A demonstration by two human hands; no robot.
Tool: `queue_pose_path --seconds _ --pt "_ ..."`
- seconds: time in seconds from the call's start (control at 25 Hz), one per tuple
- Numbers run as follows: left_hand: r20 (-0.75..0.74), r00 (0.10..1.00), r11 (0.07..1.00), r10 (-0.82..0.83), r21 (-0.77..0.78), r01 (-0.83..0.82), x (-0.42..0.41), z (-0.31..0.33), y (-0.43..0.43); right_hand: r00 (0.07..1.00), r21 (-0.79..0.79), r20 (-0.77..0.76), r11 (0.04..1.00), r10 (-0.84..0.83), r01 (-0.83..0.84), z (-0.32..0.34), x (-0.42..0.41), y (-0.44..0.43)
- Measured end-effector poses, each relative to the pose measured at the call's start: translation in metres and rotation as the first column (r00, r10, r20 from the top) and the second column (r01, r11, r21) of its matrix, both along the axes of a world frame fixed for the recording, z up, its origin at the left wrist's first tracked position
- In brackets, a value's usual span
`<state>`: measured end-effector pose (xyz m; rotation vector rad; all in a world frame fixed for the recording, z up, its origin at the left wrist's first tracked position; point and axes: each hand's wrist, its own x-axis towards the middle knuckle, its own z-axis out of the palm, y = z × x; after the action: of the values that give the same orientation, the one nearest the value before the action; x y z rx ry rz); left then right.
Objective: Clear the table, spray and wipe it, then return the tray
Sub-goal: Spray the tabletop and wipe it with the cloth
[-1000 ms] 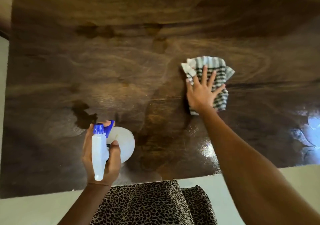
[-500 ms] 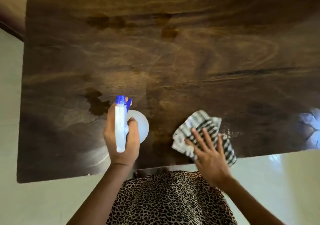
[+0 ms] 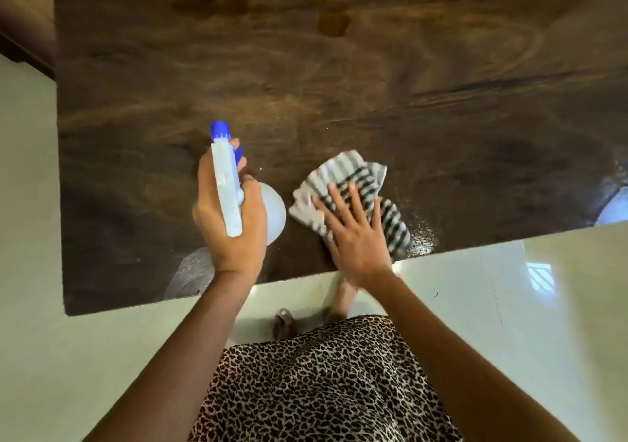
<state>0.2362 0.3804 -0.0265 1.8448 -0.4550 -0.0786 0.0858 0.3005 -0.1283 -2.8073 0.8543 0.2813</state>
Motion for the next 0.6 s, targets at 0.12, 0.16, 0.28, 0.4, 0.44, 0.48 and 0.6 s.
queue_pose_path --seconds 0.12,0.16,0.28,0.4,0.44,0.48,0.6 --pt "-0.003 0.997 0.997 -0.076 0.015 0.076 -0.002 -0.003 0.009 0.997 0.056 0.029 0.996 0.069 -0.070 -0.003 -0.072 0.034" --pt "-0.009 0.995 0.995 -0.095 0.023 0.095 -0.001 -0.003 0.010 0.999 0.090 0.040 0.996 0.018 -0.021 -0.002 -0.091 0.026" --pt "-0.030 0.991 0.991 -0.134 0.022 0.134 0.003 -0.009 0.011 0.957 0.103 0.027 0.953 -0.289 0.285 0.003 -0.111 -0.027" --pt "-0.007 0.988 0.988 -0.157 0.016 0.157 0.003 -0.014 0.013 0.858 0.144 -0.042 0.847 -0.512 0.512 0.010 -0.067 -0.067" --pt "-0.009 0.987 0.987 -0.162 0.008 0.162 0.003 -0.015 0.014 0.861 0.149 -0.058 0.849 -0.505 0.507 0.013 -0.045 -0.069" --pt "-0.018 0.985 0.985 -0.170 0.006 0.170 0.002 -0.014 0.015 0.888 0.156 -0.063 0.875 -0.455 0.459 0.015 -0.025 -0.066" --pt "-0.056 0.981 0.982 -0.186 0.007 0.186 0.002 -0.013 0.016 0.986 0.129 -0.015 0.978 -0.166 0.166 0.011 0.007 -0.021"
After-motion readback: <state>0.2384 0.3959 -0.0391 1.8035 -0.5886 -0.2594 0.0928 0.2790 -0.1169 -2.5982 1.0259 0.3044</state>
